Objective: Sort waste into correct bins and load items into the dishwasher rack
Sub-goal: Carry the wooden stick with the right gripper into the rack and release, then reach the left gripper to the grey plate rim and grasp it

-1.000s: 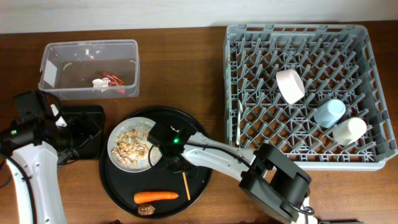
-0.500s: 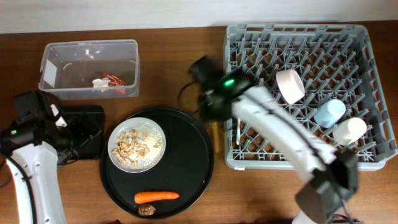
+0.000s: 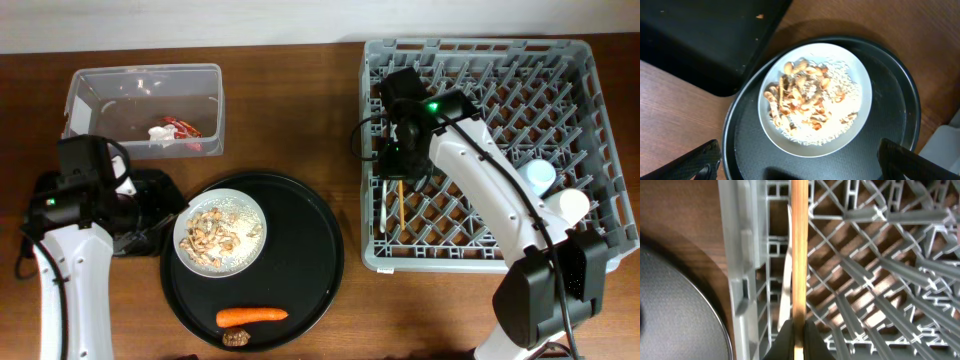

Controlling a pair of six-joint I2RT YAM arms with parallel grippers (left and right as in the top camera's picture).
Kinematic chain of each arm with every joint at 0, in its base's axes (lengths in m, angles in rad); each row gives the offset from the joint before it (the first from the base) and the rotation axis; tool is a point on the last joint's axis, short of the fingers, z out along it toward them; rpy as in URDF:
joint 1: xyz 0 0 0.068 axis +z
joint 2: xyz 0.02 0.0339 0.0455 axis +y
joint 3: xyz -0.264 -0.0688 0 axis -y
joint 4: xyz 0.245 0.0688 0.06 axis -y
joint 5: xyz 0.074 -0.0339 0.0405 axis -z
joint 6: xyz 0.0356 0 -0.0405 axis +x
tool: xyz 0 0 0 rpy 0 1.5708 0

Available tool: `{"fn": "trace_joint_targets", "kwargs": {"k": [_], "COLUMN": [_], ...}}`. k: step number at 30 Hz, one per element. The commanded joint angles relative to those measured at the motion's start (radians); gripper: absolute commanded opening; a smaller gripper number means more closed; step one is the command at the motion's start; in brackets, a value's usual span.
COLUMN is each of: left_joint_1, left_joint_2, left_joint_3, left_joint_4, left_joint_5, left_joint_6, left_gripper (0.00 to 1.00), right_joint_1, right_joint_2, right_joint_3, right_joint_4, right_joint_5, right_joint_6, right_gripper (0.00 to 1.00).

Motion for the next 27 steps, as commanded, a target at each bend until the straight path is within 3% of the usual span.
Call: {"fn": "trace_joint_targets", "kwargs": {"k": [1, 6, 7, 8, 10, 11, 22, 27], "left_joint_1": [-0.053, -0.146, -0.167, -0.182, -0.216, -0.235, -0.395, -0.488], "left_joint_2": [-0.001, 0.011, 0.017, 0.023, 0.04, 0.053, 0.21, 0.291], "left_joint_3": [0.001, 0.001, 0.001, 0.001, 0.001, 0.001, 0.001, 0.001], "left_joint_4": [0.004, 0.013, 0.014, 0.013, 0.013, 0.014, 0.02, 0.023], "left_joint_5": [0.011, 0.01, 0.01, 0.01, 0.01, 0.01, 0.01, 0.011], "left_joint_6": [0.016, 0.016, 0.016, 0.016, 0.016, 0.016, 0.016, 0.016], "left_gripper": [0.99, 0.99, 0.99, 0.99, 0.99, 0.99, 0.99, 0.99], "right_joint_1": [0.003, 0.003, 0.003, 0.003, 0.003, 0.003, 0.002, 0.002], "right_joint_2": [0.006, 0.012, 0.014, 0.014, 0.014, 0.011, -0.234, -0.251], "right_joint_3": [-0.036, -0.116, -0.13, -0.137, -0.138, -0.137, -0.133, -0.134], "right_joint_4": [0.031, 0.132, 0.15, 0.156, 0.153, 0.15, 0.098, 0.056], "right_joint_5": [0.001, -0.082, -0.082, -0.082, -0.082, -0.082, -0.058, -0.033], "right_joint_6": [-0.006, -0.006, -0.006, -0.007, -0.026, -0.029, -0.029, -0.029], "right_gripper": [0.04, 0.05, 0.09, 0.22, 0.84, 0.88, 0.82, 0.81]}}
